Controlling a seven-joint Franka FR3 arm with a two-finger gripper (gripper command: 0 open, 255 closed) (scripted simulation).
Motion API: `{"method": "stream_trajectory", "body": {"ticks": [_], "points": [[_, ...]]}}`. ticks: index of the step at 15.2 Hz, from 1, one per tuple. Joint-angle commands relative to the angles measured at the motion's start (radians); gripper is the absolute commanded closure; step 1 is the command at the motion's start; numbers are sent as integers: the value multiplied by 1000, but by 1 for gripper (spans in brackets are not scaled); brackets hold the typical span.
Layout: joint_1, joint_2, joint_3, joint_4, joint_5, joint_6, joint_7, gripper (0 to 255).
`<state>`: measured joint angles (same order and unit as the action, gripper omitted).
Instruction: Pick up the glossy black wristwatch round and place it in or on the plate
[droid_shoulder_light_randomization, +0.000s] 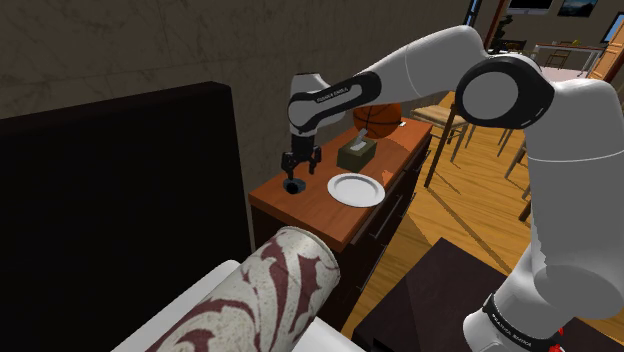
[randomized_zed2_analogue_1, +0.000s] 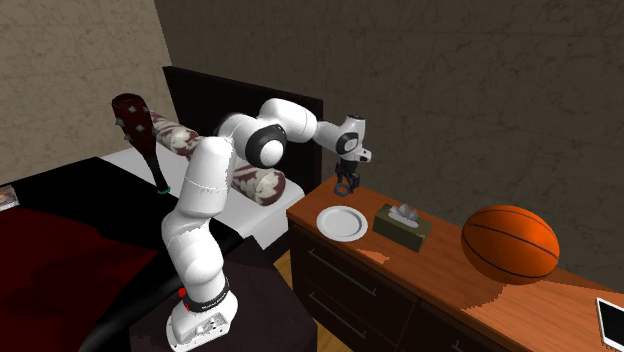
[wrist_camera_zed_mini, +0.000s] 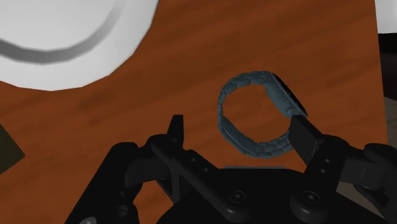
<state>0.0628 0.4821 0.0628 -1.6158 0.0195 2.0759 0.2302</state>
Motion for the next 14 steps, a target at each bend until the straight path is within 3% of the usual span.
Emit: {"method": "stream_trajectory", "body": {"ticks": [1,9,14], "points": [[-1,12,-4,-7,-3,-2,1,255],[-2,11,-4,-7,-3,-3,0,255],[-2,-16,-4,21,-2,-58,1,255]]}}
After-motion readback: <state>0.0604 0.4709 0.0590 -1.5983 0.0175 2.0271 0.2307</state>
